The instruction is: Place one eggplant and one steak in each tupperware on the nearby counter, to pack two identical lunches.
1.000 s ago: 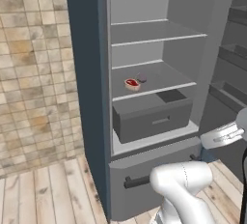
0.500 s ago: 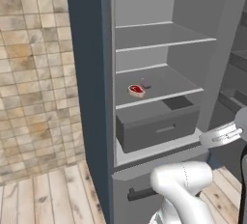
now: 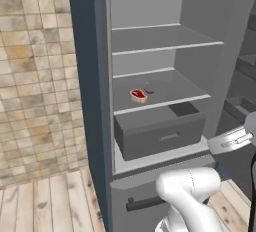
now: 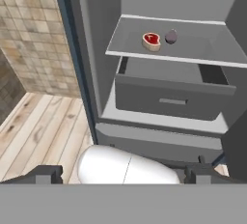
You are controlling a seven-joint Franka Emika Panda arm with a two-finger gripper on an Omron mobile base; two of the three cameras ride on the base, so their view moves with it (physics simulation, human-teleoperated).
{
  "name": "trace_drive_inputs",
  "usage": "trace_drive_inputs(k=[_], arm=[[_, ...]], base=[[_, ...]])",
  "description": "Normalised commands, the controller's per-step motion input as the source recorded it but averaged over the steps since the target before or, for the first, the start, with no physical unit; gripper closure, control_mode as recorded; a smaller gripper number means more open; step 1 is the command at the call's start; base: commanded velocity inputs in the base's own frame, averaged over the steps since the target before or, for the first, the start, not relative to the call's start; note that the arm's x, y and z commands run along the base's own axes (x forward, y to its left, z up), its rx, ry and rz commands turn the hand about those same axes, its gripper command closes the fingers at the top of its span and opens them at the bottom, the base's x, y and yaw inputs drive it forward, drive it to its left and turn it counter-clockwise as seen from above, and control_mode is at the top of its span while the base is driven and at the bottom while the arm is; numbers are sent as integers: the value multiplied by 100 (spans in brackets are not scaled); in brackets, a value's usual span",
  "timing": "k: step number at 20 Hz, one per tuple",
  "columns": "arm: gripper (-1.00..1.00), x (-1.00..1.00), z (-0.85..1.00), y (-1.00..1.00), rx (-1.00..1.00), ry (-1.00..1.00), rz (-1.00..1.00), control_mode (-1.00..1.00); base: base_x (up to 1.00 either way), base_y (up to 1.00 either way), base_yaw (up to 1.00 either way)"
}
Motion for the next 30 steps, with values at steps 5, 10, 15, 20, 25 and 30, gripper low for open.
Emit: trace_drive_inputs(k=[5,10,15,20,25,30], arm=[[-100,0,0,0,0,0,0,100],[-100,0,0,0,0,0,0,100],[-100,0,0,0,0,0,0,100],[-100,37,-28,2,-2,1,-3,-100],[-100,67,-30,0,0,0,-10,-100],[-100,61,-28,-8,0,0,-9,-100]], base=[[55,0,17],[43,0,19],[13,2,8],[0,0,0],[0,0,0],[0,0,0]])
